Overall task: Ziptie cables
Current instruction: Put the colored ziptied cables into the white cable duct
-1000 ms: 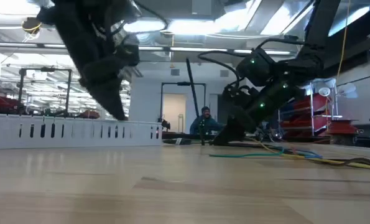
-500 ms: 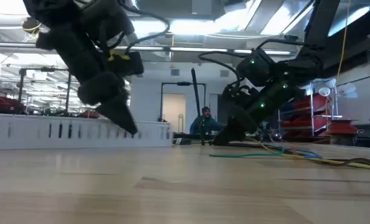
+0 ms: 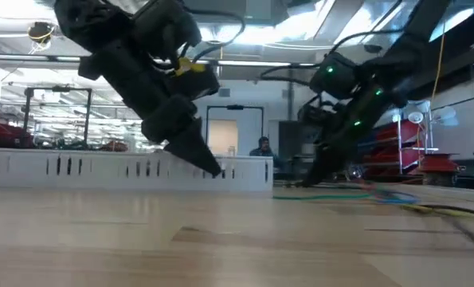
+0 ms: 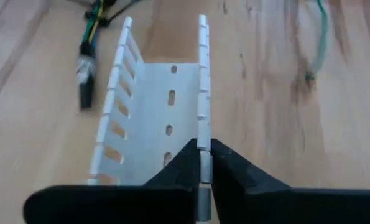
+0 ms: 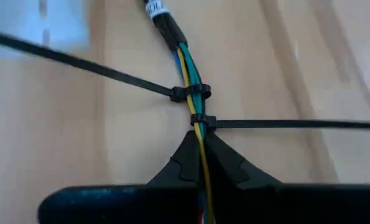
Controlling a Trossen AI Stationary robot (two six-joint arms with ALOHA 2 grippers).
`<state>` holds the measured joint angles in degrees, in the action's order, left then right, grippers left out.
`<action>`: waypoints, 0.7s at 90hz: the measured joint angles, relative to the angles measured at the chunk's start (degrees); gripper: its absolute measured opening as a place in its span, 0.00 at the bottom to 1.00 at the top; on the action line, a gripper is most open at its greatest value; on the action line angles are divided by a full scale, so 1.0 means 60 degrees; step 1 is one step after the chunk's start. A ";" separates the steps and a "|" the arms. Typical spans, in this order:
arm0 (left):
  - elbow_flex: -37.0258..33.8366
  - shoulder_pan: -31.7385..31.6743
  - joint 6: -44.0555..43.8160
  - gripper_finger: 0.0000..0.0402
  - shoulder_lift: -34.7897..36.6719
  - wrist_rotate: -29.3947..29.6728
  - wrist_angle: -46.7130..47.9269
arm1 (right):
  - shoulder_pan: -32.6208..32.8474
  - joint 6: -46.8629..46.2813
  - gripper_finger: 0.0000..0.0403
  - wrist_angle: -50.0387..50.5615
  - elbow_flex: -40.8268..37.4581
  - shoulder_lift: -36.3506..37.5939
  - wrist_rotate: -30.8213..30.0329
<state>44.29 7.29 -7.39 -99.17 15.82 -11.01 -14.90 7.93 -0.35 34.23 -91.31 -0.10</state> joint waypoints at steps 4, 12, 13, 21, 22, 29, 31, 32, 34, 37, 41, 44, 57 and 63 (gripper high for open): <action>0.0044 -0.0004 -0.0053 0.10 -0.0001 -0.0075 -0.0001 | 0.0024 -0.0038 0.02 0.0772 -0.0064 0.0489 -0.0269; 0.0199 -0.0004 -0.0142 0.16 0.0003 -0.0461 -0.0159 | 0.0146 -0.0116 0.02 0.1542 -0.0050 0.1352 -0.0646; 0.0216 -0.0007 -0.0161 0.17 0.0003 -0.0527 -0.0193 | 0.0172 -0.0160 0.02 0.1587 -0.0043 0.1444 -0.0697; 0.0495 -0.0007 -0.0116 0.25 0.0003 -0.0878 -0.0265 | 0.0383 -0.0493 0.02 0.1803 -0.0021 0.1985 -0.0900; 0.0528 -0.0007 -0.0076 0.26 0.0005 -0.0893 -0.0264 | 0.0418 -0.0508 0.02 0.1824 -0.0021 0.2027 -0.0893; 0.0735 0.0010 0.0226 0.33 0.0067 -0.0914 -0.0065 | 0.0723 -0.0637 0.02 0.1638 -0.0019 0.2278 -0.0889; 0.0825 0.0022 0.0264 0.34 0.0081 -0.0909 0.0123 | 0.0802 -0.0692 0.02 0.1601 -0.0017 0.2347 -0.0889; 0.0874 0.0023 0.0265 0.35 0.0089 -0.0908 0.0213 | 0.0838 -0.0720 0.02 0.1587 -0.0017 0.2371 -0.0892; 0.0989 0.0038 0.0269 0.37 0.0113 -0.0908 0.0441 | 0.0914 -0.0770 0.02 0.1553 -0.0017 0.2423 -0.0891; 0.1193 0.0045 0.0289 0.39 0.0243 -0.0907 0.0933 | 0.1030 -0.0849 0.02 0.1475 -0.0012 0.2481 -0.0886; 0.1490 0.0100 0.0302 0.41 0.0374 -0.0897 0.1749 | 0.1199 -0.1002 0.02 0.1397 -0.0010 0.2515 -0.0885; 0.1707 0.0138 0.0228 0.42 0.0519 -0.0882 0.2384 | 0.1328 -0.1062 0.02 0.1298 -0.0010 0.2532 -0.0885; 0.2331 0.0439 -0.0290 0.42 0.1159 -0.0676 0.5007 | 0.1719 -0.1184 0.02 0.0855 0.0008 0.2622 -0.0885; 0.2347 0.0650 -0.0639 0.40 0.1537 -0.0271 0.5861 | 0.1849 -0.1327 0.02 0.0422 0.0008 0.2615 -0.0809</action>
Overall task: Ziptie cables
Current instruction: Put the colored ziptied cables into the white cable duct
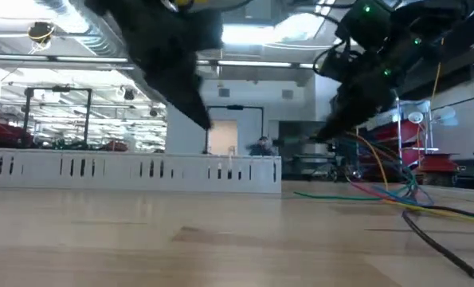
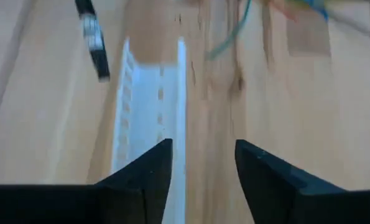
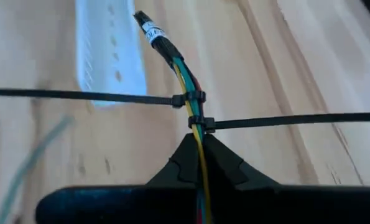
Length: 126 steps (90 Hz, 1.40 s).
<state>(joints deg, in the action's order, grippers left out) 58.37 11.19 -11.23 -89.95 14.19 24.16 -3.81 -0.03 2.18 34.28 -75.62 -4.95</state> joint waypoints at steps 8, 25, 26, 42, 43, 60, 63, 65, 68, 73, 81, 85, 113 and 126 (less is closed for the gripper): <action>0.0007 0.0346 -0.0628 0.38 0.0488 0.0855 0.1197 | 0.0174 -0.0097 0.02 -0.0924 0.0007 0.0003 0.0313; 0.0004 0.1190 -0.1949 0.35 0.1193 0.2245 0.3594 | 0.0584 -0.0503 0.02 -0.2865 0.0018 -0.0528 0.0658; 0.0004 0.1234 -0.2016 0.35 0.1217 0.2305 0.3688 | 0.0607 -0.0502 0.02 -0.3028 0.0020 -0.0586 0.0686; -0.0785 0.1751 -0.2554 0.34 0.1561 0.2629 0.3803 | 0.0658 -0.0397 0.02 -0.3896 0.0718 -0.1882 0.0835; -0.0845 0.1775 -0.2586 0.34 0.1581 0.2630 0.3807 | 0.0658 -0.0367 0.02 -0.3901 0.0815 -0.1980 0.0838; -0.1893 0.2155 -0.3669 0.34 0.1912 0.2646 0.3822 | 0.0633 0.0043 0.02 -0.3804 0.2396 -0.3607 0.0941; -0.2057 0.2246 -0.3880 0.34 0.1992 0.2658 0.3791 | 0.0633 0.0047 0.02 -0.3809 0.2724 -0.3911 0.0940; -0.2162 0.2305 -0.4061 0.34 0.2037 0.2674 0.3793 | 0.0633 0.0055 0.02 -0.3832 0.2950 -0.4105 0.0941; -0.2305 0.2391 -0.4215 0.34 0.2123 0.2671 0.3834 | 0.0633 0.0083 0.02 -0.3784 0.3233 -0.4355 0.0940; -0.2441 0.2593 -0.4496 0.34 0.2284 0.2634 0.4021 | 0.0633 0.0241 0.02 -0.3626 0.3863 -0.4836 0.0944; -0.2302 0.2822 -0.5027 0.34 0.2609 0.2384 0.4966 | 0.0633 0.0305 0.02 -0.2876 0.4879 -0.5476 0.0945; -0.2121 0.2946 -0.5353 0.34 0.2852 0.2335 0.5398 | 0.0633 0.0306 0.02 -0.2581 0.5398 -0.5727 0.1003; -0.1785 0.3786 -0.6412 0.34 0.4641 0.2336 0.6219 | 0.0633 0.0335 0.02 -0.1933 0.7720 -0.7419 0.2017; -0.1785 0.3914 -0.6671 0.34 0.5076 0.2451 0.6441 | 0.0639 0.0329 0.02 -0.1937 0.8373 -0.8105 0.2018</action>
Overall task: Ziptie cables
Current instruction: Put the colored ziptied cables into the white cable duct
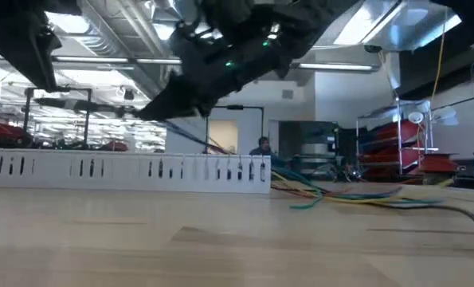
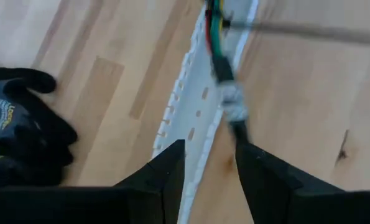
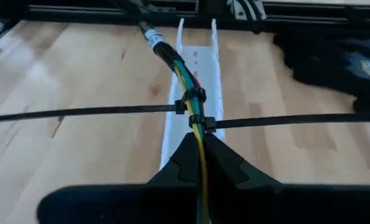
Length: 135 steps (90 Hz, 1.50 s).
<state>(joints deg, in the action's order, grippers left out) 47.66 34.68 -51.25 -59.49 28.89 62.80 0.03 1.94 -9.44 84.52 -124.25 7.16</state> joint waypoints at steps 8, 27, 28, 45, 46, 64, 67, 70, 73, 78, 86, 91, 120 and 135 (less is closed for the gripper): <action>0.0000 -0.0007 0.0104 0.34 0.0047 0.0140 -0.0041 | 0.0001 -0.0146 0.02 -0.0121 0.0307 -0.0307 0.0003; -0.0088 -0.0029 0.0289 0.34 0.0023 0.0484 -0.0051 | 0.0001 -0.0799 0.02 -0.0169 0.0490 -0.0724 0.0004; -0.0097 -0.0029 0.0289 0.34 0.0023 0.0512 -0.0061 | 0.0001 -0.0828 0.02 -0.0167 0.0490 -0.0735 0.0001; -0.0335 -0.0029 0.0295 0.34 0.0005 0.0761 -0.0452 | 0.0004 -0.1011 0.02 -0.0049 0.0493 -0.1029 0.0223; -0.0347 -0.0029 0.0293 0.34 0.0005 0.0776 -0.0490 | 0.0004 -0.1011 0.02 -0.0019 0.0491 -0.1042 0.0219; -0.0404 -0.0036 0.0370 0.34 0.0005 0.0804 -0.0851 | -0.0004 -0.1556 0.10 0.0247 0.0494 -0.1092 -0.0302; -0.0404 -0.0036 0.0438 0.34 0.0005 0.0806 -0.1029 | -0.0006 -0.1576 0.14 0.0303 0.0494 -0.1092 -0.0208; -0.0404 -0.0036 0.0545 0.34 0.0005 0.0814 -0.1164 | -0.0006 -0.1568 0.18 0.0359 0.0494 -0.1071 -0.0151; -0.0404 -0.0036 0.0634 0.34 0.0005 0.0814 -0.1267 | -0.0006 -0.1527 0.23 0.0481 0.0494 -0.1033 -0.0076; -0.0404 -0.0036 0.0856 0.34 0.0005 0.0814 -0.1498 | -0.0006 -0.1410 0.31 0.0750 0.0494 -0.0917 -0.0055; -0.0401 -0.0036 0.1026 0.34 0.0000 0.0840 -0.1755 | -0.0010 -0.0870 0.42 0.1464 0.0492 -0.0597 -0.0011; -0.0401 -0.0070 0.1108 0.34 -0.0021 0.0954 -0.1909 | -0.0010 -0.0437 0.48 0.1932 0.0483 -0.0336 -0.0013; -0.0397 -0.1342 0.2491 0.34 -0.1251 0.1295 -0.3617 | -0.0083 0.1670 0.60 0.4047 0.0105 0.1480 -0.1569; -0.0397 -0.2267 0.3897 0.34 -0.2458 -0.0144 -0.4843 | -0.0066 0.1679 0.60 0.3105 -0.1613 0.2744 -0.1308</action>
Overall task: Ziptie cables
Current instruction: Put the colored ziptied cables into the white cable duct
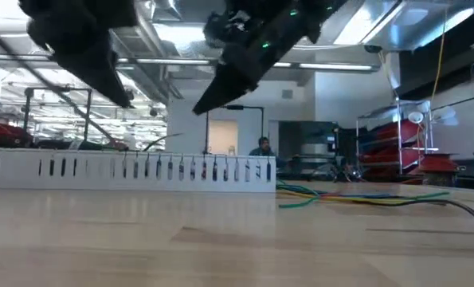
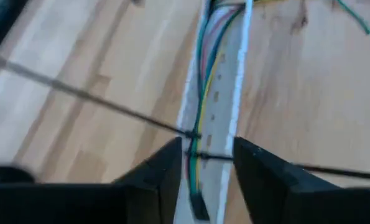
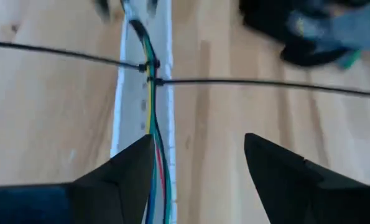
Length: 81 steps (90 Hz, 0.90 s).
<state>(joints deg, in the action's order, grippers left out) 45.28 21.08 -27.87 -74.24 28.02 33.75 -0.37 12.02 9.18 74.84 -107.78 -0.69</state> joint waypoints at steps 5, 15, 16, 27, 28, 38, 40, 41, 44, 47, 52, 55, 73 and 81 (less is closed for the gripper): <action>0.0000 -0.0242 0.0218 0.34 -0.0296 -0.0725 -0.0061 | 0.0001 -0.0317 0.60 -0.0740 -0.0812 0.0336 0.0077; -0.0007 -0.0610 0.0374 0.30 -0.0457 -0.1556 0.0111 | 0.0004 -0.1045 0.60 -0.2268 -0.2545 0.0785 0.0135; -0.0007 -0.0636 0.0391 0.29 -0.0454 -0.1572 0.0111 | 0.0004 -0.1132 0.60 -0.2419 -0.2702 0.0824 0.0133; -0.0004 -0.0916 0.0409 0.21 -0.0360 -0.1655 0.0434 | 0.0152 -0.1766 0.60 -0.4075 -0.3860 0.0939 0.0095; -0.0004 -0.0944 0.0415 0.20 -0.0356 -0.1660 0.0493 | 0.0169 -0.1761 0.60 -0.4103 -0.3916 0.0939 0.0101; -0.0009 -0.1102 0.0437 0.11 -0.0405 -0.1709 0.1124 | 0.0197 -0.1466 0.60 -0.4299 -0.3908 0.0945 0.0131; -0.0027 -0.1117 0.0449 0.10 -0.0418 -0.1783 0.1098 | 0.0195 -0.1453 0.60 -0.4350 -0.3878 0.0961 0.0126; -0.0041 -0.1128 0.0464 0.09 -0.0419 -0.1827 0.1057 | 0.0193 -0.1443 0.60 -0.4368 -0.3861 0.0966 0.0119; -0.0108 -0.1158 0.0525 0.06 -0.0422 -0.1958 0.0880 | 0.0186 -0.1432 0.60 -0.4390 -0.3814 0.0976 0.0056; -0.0221 -0.1161 0.0592 0.04 -0.0422 -0.2061 0.0685 | 0.0179 -0.1423 0.60 -0.4334 -0.3794 0.0976 0.0037; -0.0465 -0.1161 0.0645 0.02 -0.0422 -0.2158 0.0366 | 0.0179 -0.1300 0.60 -0.4308 -0.3781 0.0976 0.0036; -0.0640 -0.1161 0.0650 0.01 -0.0429 -0.2210 0.0201 | 0.0179 -0.1224 0.60 -0.4285 -0.3780 0.0976 0.0033; -0.1669 -0.1158 0.0690 0.01 -0.0433 -0.2309 -0.0628 | 0.0183 -0.1203 0.60 -0.4050 -0.3776 0.0979 0.0029; -0.1919 -0.1160 0.0713 0.01 -0.0429 -0.2272 -0.0955 | 0.0183 -0.1177 0.60 -0.4065 -0.3776 0.0979 -0.0117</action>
<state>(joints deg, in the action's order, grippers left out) 33.76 14.11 -23.59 -76.82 14.39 28.02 0.73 4.96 -15.21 52.18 -101.91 -1.39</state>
